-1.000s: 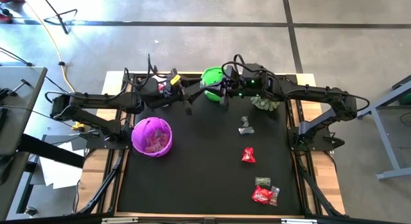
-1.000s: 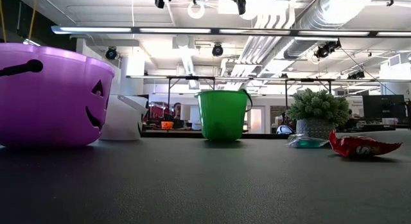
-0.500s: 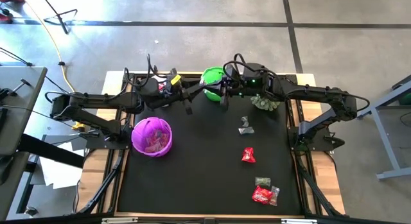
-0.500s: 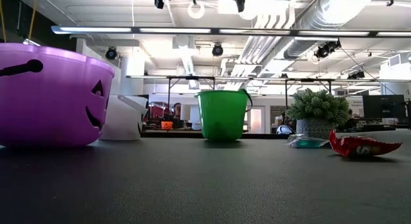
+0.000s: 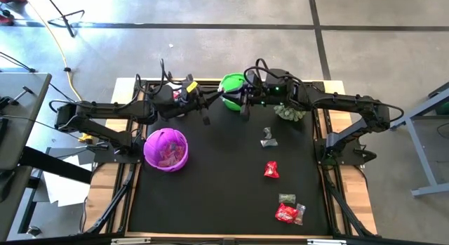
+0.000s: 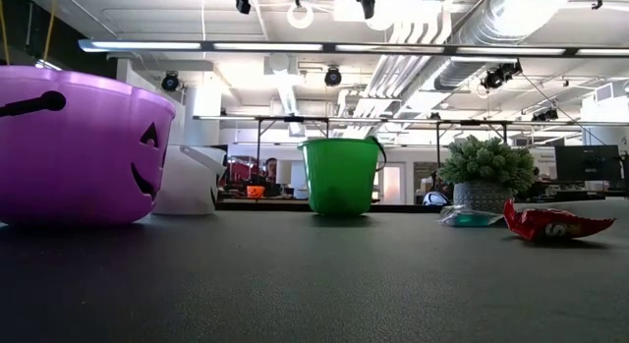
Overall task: Sort candy
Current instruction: Put the blue gummy into the violet bucket
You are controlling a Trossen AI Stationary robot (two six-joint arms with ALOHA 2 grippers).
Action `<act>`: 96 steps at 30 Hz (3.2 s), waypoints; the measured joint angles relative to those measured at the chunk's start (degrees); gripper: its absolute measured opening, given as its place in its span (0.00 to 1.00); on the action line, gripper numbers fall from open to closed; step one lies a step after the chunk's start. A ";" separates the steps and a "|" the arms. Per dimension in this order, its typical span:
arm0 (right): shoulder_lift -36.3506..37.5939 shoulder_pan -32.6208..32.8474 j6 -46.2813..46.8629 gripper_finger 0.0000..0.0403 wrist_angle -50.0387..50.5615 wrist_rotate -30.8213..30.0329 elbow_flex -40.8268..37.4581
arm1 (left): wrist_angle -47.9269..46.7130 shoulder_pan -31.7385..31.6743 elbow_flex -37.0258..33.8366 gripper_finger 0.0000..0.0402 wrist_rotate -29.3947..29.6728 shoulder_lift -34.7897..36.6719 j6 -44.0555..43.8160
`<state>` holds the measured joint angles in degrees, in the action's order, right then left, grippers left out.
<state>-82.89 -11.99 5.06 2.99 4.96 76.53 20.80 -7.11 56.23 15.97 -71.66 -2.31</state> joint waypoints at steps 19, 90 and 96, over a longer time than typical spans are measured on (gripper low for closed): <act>3.61 0.04 8.32 0.42 23.32 -3.44 -0.04 | -55.09 7.44 -0.01 0.00 -8.84 23.54 -31.06; 3.30 8.80 -4.02 0.42 24.98 -13.88 -41.26 | -44.29 8.96 -0.02 0.36 -10.02 13.64 -24.57; 3.32 7.34 -3.18 0.42 20.39 -13.31 -42.32 | -43.85 8.96 -0.02 0.36 -9.73 13.64 -24.55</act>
<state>-79.57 -4.65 1.88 23.38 -8.34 34.22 -23.05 1.85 56.21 6.24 -58.02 -26.85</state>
